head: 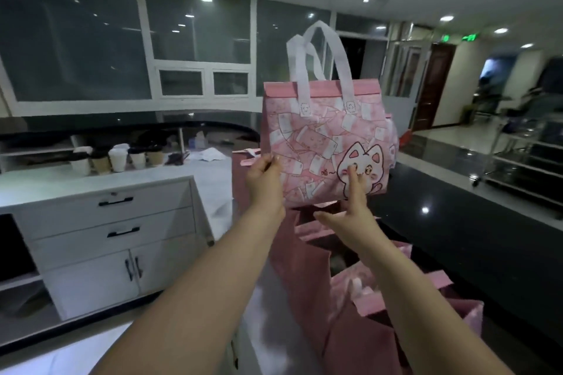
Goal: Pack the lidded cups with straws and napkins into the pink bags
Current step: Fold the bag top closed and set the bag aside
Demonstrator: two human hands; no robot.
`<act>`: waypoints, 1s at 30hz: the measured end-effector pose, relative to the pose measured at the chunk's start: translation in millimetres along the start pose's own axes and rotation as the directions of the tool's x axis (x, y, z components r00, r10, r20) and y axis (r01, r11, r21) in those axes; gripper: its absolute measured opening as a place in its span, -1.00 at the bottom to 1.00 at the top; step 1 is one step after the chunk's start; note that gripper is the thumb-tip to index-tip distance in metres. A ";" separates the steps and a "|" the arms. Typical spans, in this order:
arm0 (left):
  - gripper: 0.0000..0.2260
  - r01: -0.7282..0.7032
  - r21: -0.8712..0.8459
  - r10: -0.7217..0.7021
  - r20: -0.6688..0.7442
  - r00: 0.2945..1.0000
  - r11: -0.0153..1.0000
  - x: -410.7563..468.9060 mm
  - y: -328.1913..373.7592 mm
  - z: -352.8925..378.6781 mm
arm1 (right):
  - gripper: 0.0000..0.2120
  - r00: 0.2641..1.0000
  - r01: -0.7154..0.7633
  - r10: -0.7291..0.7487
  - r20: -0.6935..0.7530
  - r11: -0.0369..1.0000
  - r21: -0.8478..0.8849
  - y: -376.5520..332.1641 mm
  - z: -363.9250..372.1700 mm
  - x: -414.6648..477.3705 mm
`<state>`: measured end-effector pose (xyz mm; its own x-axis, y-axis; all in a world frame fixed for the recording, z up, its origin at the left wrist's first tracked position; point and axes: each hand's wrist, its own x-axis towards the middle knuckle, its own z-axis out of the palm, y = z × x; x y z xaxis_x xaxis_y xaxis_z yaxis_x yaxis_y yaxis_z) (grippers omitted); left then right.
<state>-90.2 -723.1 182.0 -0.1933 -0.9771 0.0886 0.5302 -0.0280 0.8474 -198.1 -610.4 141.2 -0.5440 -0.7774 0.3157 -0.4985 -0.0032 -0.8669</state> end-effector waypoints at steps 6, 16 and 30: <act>-0.86 0.140 0.024 -0.142 0.189 0.972 0.990 54.3 -75.2 101.4 | 0.02 0.985 -0.078 0.083 -0.152 0.996 0.037 44.2 -40.0 71.1; -0.84 0.325 0.282 -0.430 0.586 0.687 0.903 129.0 -194.1 189.8 | 0.07 0.829 -0.247 0.267 -0.492 0.963 0.107 137.7 -83.2 166.3; -0.66 -0.348 0.486 -0.217 0.779 0.588 0.802 251.1 -266.1 207.2 | -0.09 0.675 -0.476 0.442 -0.590 0.873 0.109 205.8 -98.5 202.5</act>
<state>-450.9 -917.3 87.2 -0.8721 -0.4040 0.2762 0.0916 0.4197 0.9030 -477.3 -706.5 64.7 -0.9862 -0.1552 0.0578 -0.1026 0.2986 -0.9488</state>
